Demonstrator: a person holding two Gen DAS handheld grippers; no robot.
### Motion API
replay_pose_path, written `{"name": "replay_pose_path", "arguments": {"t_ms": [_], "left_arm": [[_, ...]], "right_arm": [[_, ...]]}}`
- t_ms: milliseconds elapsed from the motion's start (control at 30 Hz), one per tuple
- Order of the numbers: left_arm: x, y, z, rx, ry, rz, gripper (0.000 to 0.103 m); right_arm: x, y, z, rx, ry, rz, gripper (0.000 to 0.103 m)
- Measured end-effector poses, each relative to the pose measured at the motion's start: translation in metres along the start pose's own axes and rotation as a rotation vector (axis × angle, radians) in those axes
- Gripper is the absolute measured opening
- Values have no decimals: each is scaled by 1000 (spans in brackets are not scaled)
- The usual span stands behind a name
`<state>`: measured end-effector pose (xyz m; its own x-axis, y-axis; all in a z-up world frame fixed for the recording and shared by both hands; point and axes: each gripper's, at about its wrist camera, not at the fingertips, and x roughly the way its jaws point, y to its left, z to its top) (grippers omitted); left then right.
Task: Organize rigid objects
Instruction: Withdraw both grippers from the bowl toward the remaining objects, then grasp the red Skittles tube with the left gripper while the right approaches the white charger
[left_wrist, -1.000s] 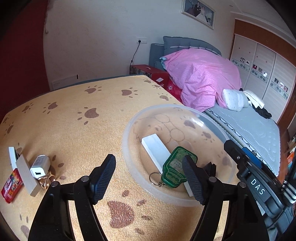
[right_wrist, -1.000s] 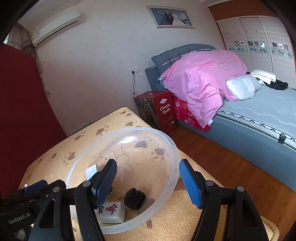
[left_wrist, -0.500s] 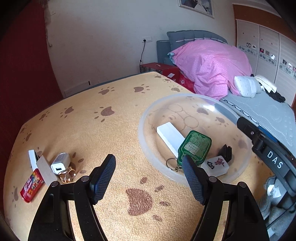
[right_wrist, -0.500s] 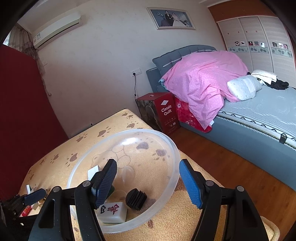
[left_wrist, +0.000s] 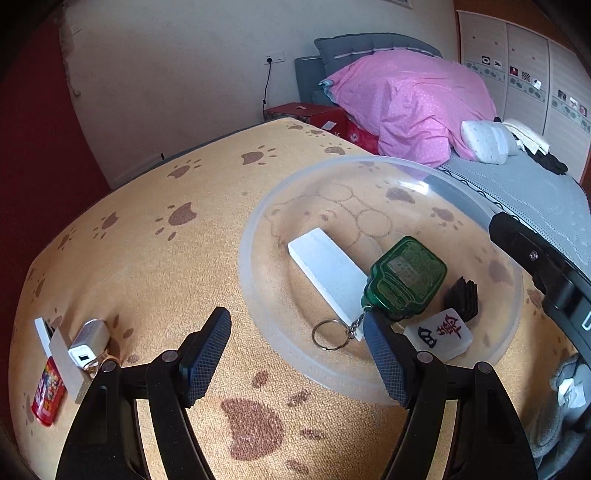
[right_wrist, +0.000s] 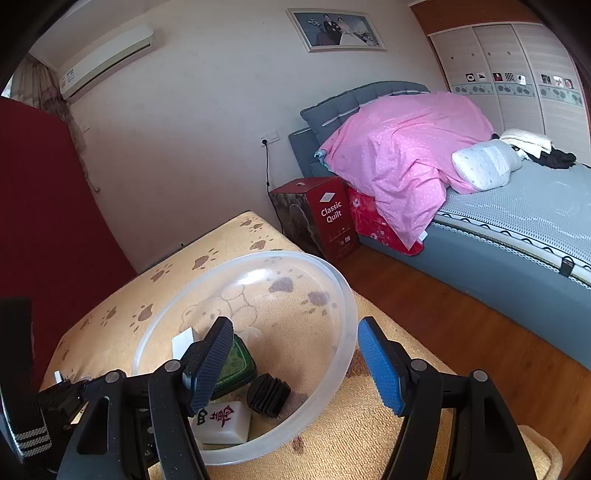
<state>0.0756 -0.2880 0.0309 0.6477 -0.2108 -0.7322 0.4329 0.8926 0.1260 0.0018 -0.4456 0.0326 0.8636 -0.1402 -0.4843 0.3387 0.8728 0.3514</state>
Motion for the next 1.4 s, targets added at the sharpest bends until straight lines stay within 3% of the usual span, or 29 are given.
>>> {"name": "replay_pose_path", "arguments": {"t_ms": [500, 767, 1000, 1167, 1300, 1400], "left_arm": [[13, 8, 16, -55, 5, -64, 79], [-14, 47, 5, -148, -36, -91, 79], [-40, 95, -15, -205, -76, -55, 79], [-57, 135, -33, -257, -98, -32, 79], [-66, 164, -48, -299, -108, -6, 79], [-72, 186, -60, -328, -112, 29, 80]], "right_arm": [[5, -4, 0, 17, 20, -6, 74], [11, -4, 0, 17, 52, -18, 75], [1, 14, 0, -56, 43, -74, 75], [-14, 48, 2, -100, 33, -19, 75], [-19, 83, 0, -124, 62, 76, 87], [-20, 110, -6, -163, 79, 134, 87]]}}
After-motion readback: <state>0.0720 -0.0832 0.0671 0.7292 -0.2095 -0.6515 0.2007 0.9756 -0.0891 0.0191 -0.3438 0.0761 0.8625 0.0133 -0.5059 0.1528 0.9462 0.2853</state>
